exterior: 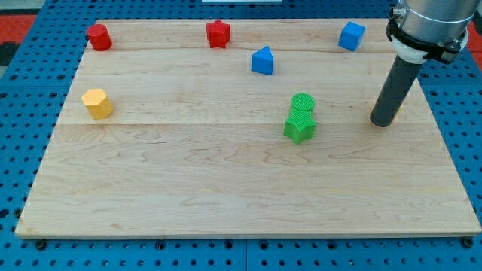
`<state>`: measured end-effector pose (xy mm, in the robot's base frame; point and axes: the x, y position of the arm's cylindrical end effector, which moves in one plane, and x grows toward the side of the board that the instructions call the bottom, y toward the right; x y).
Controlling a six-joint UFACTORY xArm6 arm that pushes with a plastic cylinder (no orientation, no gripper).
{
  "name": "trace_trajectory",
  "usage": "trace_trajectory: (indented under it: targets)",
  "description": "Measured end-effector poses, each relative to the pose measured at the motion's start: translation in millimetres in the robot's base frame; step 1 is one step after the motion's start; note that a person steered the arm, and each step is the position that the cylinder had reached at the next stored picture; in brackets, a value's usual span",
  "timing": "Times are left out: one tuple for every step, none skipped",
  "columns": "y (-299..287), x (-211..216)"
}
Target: Place the triangle at the bottom left of the board
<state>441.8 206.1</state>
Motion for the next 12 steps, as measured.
trace_trajectory:
  targets:
    - [-12.6,-16.9]
    - [-17.9,-55.0]
    - [-18.0,-98.5]
    - [-53.3,-137.5]
    - [-113.8,-152.5]
    - [-145.3,-158.7]
    - [-200.4,-133.8]
    - [-252.8,-88.3]
    - [-263.9,-77.2]
    - [-238.0,-81.5]
    - [-223.8,-74.6]
    - [-244.5,-31.1]
